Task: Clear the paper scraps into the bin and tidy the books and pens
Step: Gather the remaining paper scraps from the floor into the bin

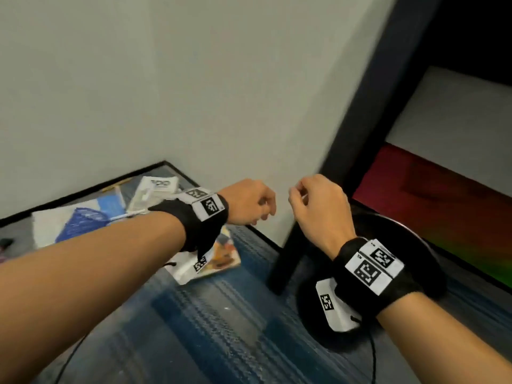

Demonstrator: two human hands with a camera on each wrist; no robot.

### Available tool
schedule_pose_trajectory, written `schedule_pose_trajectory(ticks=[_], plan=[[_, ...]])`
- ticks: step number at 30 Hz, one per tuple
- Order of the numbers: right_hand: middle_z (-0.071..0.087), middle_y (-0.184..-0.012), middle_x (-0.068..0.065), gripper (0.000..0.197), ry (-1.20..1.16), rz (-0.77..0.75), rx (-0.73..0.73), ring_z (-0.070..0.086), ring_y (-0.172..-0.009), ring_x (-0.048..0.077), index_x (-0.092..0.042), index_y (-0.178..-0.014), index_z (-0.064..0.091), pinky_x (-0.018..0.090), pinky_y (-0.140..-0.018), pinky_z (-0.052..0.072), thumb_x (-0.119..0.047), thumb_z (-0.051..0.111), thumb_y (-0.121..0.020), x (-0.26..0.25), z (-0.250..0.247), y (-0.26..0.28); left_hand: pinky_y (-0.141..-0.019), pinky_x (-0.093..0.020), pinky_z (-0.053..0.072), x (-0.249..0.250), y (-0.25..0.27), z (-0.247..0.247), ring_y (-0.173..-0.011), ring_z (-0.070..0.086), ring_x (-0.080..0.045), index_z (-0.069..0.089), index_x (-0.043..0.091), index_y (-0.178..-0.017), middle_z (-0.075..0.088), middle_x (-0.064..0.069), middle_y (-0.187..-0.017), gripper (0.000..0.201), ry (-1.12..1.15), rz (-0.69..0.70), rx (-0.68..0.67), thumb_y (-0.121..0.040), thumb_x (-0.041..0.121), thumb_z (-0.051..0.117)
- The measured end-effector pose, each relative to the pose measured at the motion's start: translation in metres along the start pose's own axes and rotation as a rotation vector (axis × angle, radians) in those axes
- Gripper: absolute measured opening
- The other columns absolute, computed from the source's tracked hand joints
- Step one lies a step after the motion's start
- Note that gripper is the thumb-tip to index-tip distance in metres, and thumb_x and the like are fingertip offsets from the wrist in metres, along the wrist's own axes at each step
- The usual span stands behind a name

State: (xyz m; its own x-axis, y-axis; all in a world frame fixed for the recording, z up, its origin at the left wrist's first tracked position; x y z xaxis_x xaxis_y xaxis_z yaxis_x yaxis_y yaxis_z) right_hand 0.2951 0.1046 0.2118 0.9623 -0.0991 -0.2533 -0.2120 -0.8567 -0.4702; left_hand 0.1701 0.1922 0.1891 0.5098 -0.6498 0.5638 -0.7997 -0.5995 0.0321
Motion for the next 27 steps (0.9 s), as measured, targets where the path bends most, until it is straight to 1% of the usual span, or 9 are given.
schedule_pose_trajectory(ticks=[1,3,6,9,12,17,21,24,27], plan=[[0.058,-0.084,0.0,0.025,-0.021,-0.068,-0.044,0.057,-0.076,0.022,-0.017,-0.079,0.062,0.033,-0.067,0.044,-0.034,0.049,-0.093,-0.028,0.013,-0.007,-0.074,-0.028,0.054,-0.024,0.022,-0.015,-0.057,0.061,-0.004,0.069,0.018,-0.093,0.067,0.008,-0.072,0.018,-0.075,-0.054,0.039,-0.09,0.015,0.051],[0.058,-0.086,0.0,0.022,-0.053,-0.23,-0.149,0.057,-0.077,0.021,-0.018,-0.083,0.062,0.035,-0.07,0.046,-0.033,0.05,-0.092,-0.087,0.04,-0.019,-0.077,-0.028,0.049,-0.072,0.071,-0.042,-0.064,0.059,-0.009,0.067,0.022,-0.094,0.062,0.01,-0.068,0.016,-0.193,-0.167,0.1,-0.092,0.022,0.052],[0.058,-0.097,0.003,0.018,-0.09,-0.49,-0.36,0.057,-0.089,0.024,-0.018,-0.095,0.062,0.038,-0.078,0.047,-0.033,0.052,-0.091,-0.186,0.084,-0.026,-0.08,-0.03,0.046,-0.141,0.162,-0.081,-0.091,0.064,-0.023,0.067,0.022,-0.1,0.071,0.001,-0.093,0.018,-0.307,-0.345,0.128,-0.093,0.026,0.051],[0.063,-0.112,0.004,0.025,-0.068,-0.72,-0.706,0.059,-0.103,0.024,-0.019,-0.109,0.06,0.034,-0.088,0.046,-0.037,0.053,-0.092,-0.285,0.128,-0.012,-0.079,-0.029,0.045,-0.199,0.268,-0.118,-0.098,0.063,-0.026,0.069,0.019,-0.102,0.07,-0.003,-0.105,0.02,-0.392,-0.547,0.105,-0.091,0.023,0.052],[0.064,-0.119,0.005,0.034,0.121,-0.873,-1.021,0.058,-0.109,0.025,-0.018,-0.118,0.057,0.032,-0.092,0.045,-0.041,0.052,-0.093,-0.37,0.162,0.025,-0.073,-0.026,0.041,-0.246,0.372,-0.153,-0.096,0.063,-0.028,0.069,0.019,-0.098,0.071,-0.005,-0.103,0.02,-0.451,-0.755,0.08,-0.09,0.021,0.051],[0.063,-0.116,0.011,0.036,0.312,-1.018,-1.006,0.059,-0.105,0.03,-0.016,-0.12,0.056,0.038,-0.088,0.049,-0.04,0.048,-0.095,-0.473,0.202,0.07,-0.076,-0.03,0.047,-0.325,0.506,-0.179,-0.096,0.064,-0.03,0.07,0.011,-0.101,0.07,-0.01,-0.102,0.022,-0.416,-1.018,0.093,-0.09,0.021,0.054],[0.063,-0.115,0.011,0.035,0.465,-1.055,-1.072,0.059,-0.103,0.03,-0.014,-0.119,0.056,0.036,-0.085,0.047,-0.039,0.047,-0.096,-0.531,0.221,0.094,-0.08,-0.037,0.052,-0.38,0.577,-0.151,-0.081,0.061,-0.03,0.065,0.006,-0.091,0.064,-0.013,-0.082,0.017,-0.211,-1.174,0.022,-0.091,0.019,0.053],[0.065,-0.114,0.012,0.037,0.612,-1.126,-1.116,0.06,-0.103,0.03,-0.009,-0.117,0.061,0.034,-0.085,0.047,-0.037,0.046,-0.097,-0.571,0.231,0.1,-0.088,-0.039,0.049,-0.405,0.607,-0.129,-0.103,0.062,-0.035,0.066,0.001,-0.106,0.066,-0.019,-0.11,0.027,-0.118,-1.211,0.046,-0.094,0.02,0.051],[0.067,-0.108,0.011,0.032,0.525,-1.154,-1.008,0.062,-0.098,0.03,-0.011,-0.11,0.063,0.032,-0.081,0.049,-0.035,0.047,-0.094,-0.612,0.245,0.093,-0.094,-0.036,0.044,-0.43,0.629,-0.105,-0.12,0.054,-0.032,0.052,0.003,-0.132,0.055,-0.017,-0.133,0.039,-0.09,-1.271,-0.001,-0.099,0.023,0.046]])
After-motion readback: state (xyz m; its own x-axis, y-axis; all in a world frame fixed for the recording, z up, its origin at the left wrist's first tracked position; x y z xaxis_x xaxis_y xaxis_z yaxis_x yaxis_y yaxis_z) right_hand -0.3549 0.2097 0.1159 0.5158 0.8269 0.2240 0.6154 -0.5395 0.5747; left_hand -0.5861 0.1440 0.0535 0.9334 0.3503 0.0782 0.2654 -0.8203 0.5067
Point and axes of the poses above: each hand's wrist, its own y-axis away from the middle knuckle, its own z-axis out of the palm, x = y × z, the point moved 3 cm from there along -y, towards the middle knuckle
